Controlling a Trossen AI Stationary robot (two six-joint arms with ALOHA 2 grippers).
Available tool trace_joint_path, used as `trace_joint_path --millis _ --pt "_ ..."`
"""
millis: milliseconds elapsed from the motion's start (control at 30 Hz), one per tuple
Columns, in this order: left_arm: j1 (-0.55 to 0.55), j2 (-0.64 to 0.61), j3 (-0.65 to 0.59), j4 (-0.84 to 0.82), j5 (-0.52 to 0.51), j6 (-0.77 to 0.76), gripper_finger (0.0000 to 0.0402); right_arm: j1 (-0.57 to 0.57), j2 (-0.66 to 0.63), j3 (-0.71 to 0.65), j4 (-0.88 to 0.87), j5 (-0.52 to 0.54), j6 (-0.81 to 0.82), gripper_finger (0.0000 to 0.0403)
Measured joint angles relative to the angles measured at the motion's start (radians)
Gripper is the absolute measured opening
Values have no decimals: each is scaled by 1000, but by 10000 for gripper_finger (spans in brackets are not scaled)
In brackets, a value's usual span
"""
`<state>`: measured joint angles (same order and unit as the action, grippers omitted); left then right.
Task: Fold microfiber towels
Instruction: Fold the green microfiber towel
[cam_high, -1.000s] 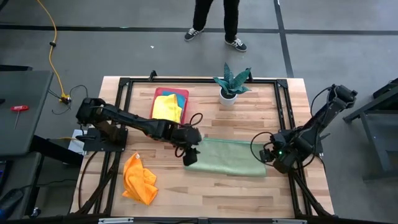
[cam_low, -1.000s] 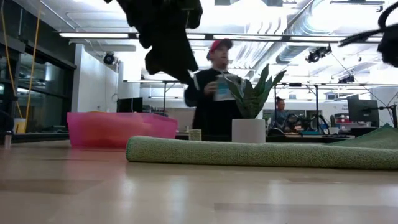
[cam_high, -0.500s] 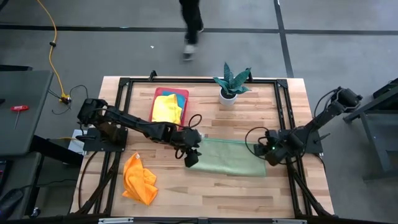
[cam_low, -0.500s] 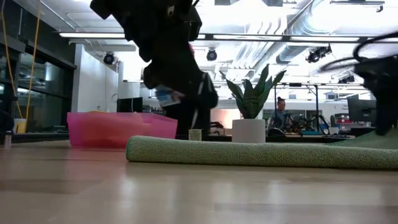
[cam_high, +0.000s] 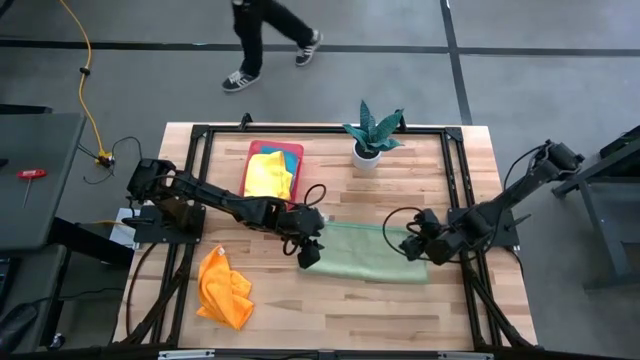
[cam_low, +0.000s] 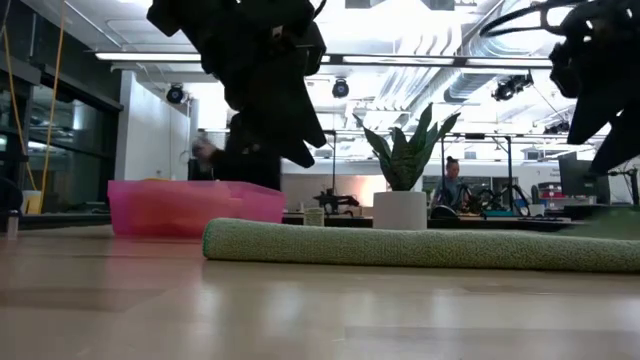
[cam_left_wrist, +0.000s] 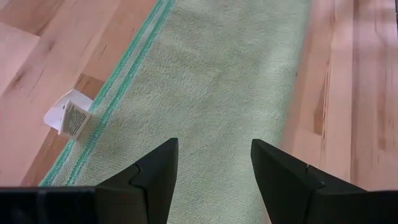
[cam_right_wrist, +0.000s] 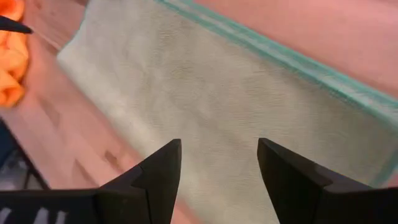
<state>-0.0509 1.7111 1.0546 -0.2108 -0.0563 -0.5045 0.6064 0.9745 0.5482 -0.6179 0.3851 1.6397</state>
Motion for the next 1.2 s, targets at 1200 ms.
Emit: trace_joint_path --millis 1200 --pt "-1 0 0 -39 23 53 193 35 80 -176 47 -241 447 184"
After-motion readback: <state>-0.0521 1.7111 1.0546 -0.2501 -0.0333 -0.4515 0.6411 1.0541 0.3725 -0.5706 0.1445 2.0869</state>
